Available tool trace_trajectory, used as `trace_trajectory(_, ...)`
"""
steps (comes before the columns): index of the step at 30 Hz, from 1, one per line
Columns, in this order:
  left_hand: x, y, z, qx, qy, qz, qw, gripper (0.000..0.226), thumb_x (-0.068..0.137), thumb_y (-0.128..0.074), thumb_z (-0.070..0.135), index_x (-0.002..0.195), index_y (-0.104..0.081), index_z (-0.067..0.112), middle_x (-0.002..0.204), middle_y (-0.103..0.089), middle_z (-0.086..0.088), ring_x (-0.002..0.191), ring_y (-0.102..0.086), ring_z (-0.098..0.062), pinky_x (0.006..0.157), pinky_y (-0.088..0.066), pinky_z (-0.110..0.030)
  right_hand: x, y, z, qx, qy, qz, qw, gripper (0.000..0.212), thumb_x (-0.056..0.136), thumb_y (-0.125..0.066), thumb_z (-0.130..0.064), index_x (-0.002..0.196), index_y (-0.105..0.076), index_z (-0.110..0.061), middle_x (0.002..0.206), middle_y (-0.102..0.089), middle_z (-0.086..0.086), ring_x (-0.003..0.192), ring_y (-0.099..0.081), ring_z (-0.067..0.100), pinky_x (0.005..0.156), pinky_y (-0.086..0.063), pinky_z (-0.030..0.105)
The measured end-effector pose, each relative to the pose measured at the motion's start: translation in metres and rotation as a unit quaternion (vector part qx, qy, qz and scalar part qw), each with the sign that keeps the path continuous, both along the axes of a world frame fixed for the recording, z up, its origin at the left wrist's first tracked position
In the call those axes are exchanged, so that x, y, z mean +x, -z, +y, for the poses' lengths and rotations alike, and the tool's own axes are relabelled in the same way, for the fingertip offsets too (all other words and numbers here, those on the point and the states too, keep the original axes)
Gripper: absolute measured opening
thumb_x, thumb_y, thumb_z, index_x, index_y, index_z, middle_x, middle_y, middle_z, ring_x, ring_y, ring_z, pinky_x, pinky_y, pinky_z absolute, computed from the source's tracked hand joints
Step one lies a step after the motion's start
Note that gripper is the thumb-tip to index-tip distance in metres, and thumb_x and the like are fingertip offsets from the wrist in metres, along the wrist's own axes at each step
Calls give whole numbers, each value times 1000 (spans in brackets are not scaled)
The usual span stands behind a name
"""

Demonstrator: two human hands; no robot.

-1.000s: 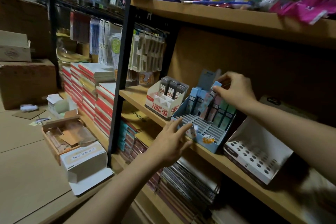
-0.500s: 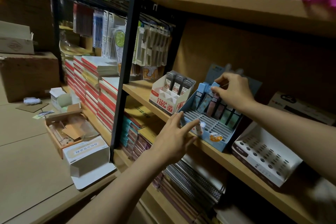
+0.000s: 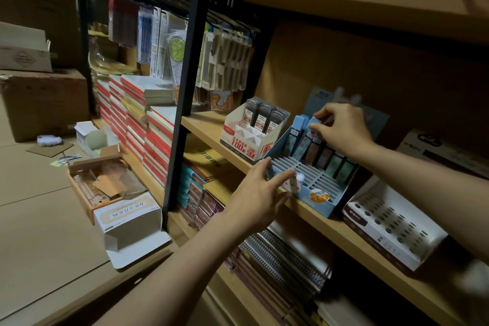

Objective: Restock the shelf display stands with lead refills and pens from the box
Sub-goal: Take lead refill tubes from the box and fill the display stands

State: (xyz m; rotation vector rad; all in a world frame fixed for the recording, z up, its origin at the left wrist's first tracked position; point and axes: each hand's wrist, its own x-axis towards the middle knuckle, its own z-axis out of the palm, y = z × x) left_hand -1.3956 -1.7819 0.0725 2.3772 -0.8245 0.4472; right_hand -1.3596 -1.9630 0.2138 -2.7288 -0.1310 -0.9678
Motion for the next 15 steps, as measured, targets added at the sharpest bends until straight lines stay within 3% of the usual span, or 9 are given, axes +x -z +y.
trace_trajectory(4, -1, -1, 1, 3, 2, 7, 1000, 56, 97, -47, 43, 147, -23, 46, 160, -8, -8, 147, -13, -29, 114, -29, -40, 2, 4, 4, -47, 44, 7, 998, 29, 78, -81, -26, 102, -74, -12, 97, -72, 6, 86, -65, 19, 77, -57, 38)
trace_trajectory(10, -3, 1, 2, 5, 13, 15, 1000, 59, 97, -48, 43, 149, -20, 46, 161, -1, -7, 147, -14, -29, 113, -28, -39, 8, 8, 9, -53, 91, 21, 994, 35, 77, -81, -29, 106, -74, -12, 105, -71, 10, 93, -66, 25, 80, -58, 42)
trace_trajectory(13, -7, -2, 5, 7, 34, 66, 997, 62, 97, -47, 45, 148, -12, 50, 162, 8, 1, 149, -3, -25, 116, -21, -39, 1, 8, 11, -36, 99, 45, 993, 43, 80, -78, -33, 118, -69, -15, 115, -65, 10, 99, -63, 24, 82, -55, 35)
trace_trajectory(15, -15, -5, 12, -34, 59, 103, 992, 63, 97, -49, 41, 148, -14, 51, 162, 7, 7, 148, -2, -19, 116, -21, -39, -13, 14, 17, -3, 84, 12, 996, 51, 83, -75, -31, 130, -60, -16, 122, -56, 8, 98, -56, 20, 79, -48, 27)
